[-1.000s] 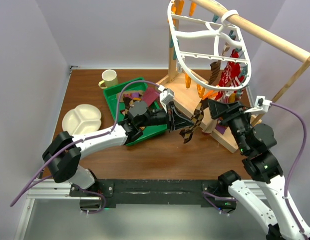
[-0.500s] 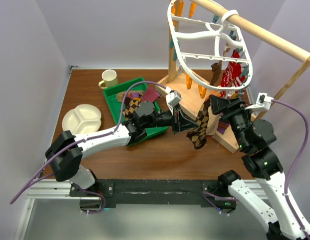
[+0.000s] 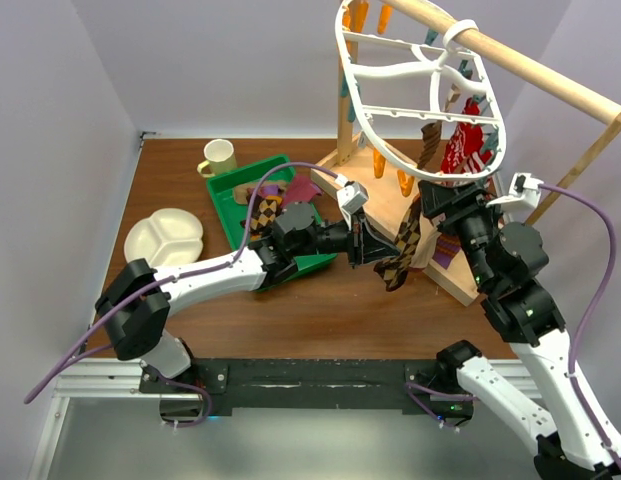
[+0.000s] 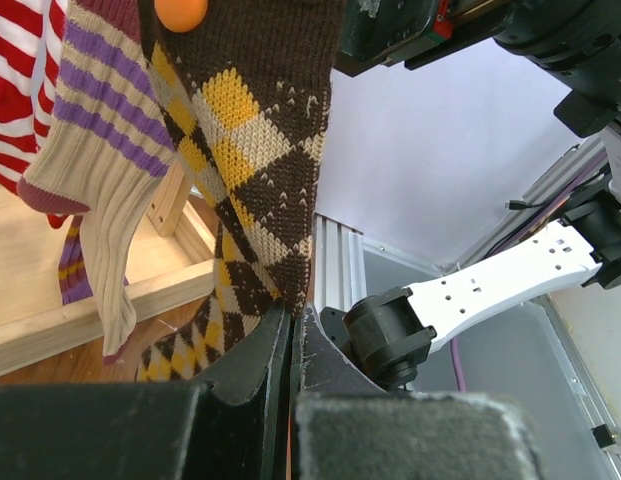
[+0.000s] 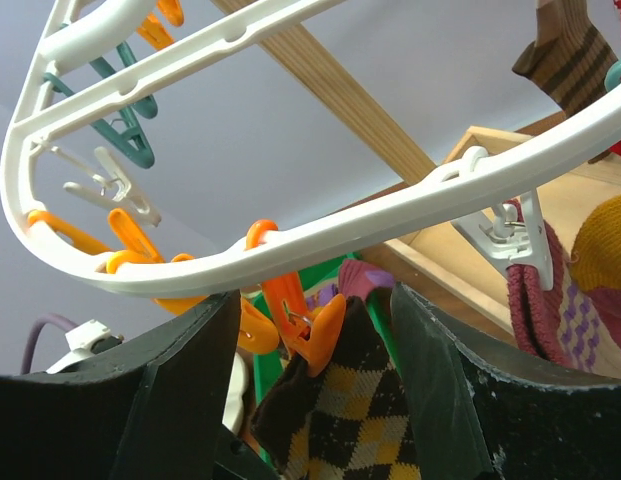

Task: Remove the socks clipped to the hanger
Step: Remove the sock from the hanger, then place the sock in the bin, then remove the sock from the hanger.

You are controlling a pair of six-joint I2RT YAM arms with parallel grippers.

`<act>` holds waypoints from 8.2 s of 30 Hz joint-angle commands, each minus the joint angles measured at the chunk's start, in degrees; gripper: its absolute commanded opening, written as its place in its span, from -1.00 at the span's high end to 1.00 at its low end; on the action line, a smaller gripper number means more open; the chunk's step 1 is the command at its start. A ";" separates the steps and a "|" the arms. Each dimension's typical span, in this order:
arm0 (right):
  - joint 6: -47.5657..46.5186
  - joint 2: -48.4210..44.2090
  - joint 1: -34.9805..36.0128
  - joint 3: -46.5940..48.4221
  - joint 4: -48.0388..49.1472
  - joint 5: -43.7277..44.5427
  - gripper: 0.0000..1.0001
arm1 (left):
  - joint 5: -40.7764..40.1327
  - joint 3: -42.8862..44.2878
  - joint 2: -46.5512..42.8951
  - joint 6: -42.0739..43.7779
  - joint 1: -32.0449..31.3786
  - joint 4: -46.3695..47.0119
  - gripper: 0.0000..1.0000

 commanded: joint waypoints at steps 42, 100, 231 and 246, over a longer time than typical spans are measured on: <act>-3.26 0.96 -0.23 4.16 -3.34 1.00 -0.24 | -10.44 0.49 -5.31 5.14 -0.92 -6.11 1.00; -6.52 -12.75 -0.23 -4.26 -26.29 17.53 -0.64 | -36.63 -15.07 -27.28 2.15 26.95 -27.47 -0.71; -16.89 14.94 19.54 16.90 -18.90 -5.95 0.82 | -36.64 2.24 -5.05 7.95 -1.18 0.40 0.75; -15.84 9.75 19.46 14.09 -21.97 3.72 -0.32 | -24.86 9.18 -4.09 6.63 -1.18 -9.27 1.00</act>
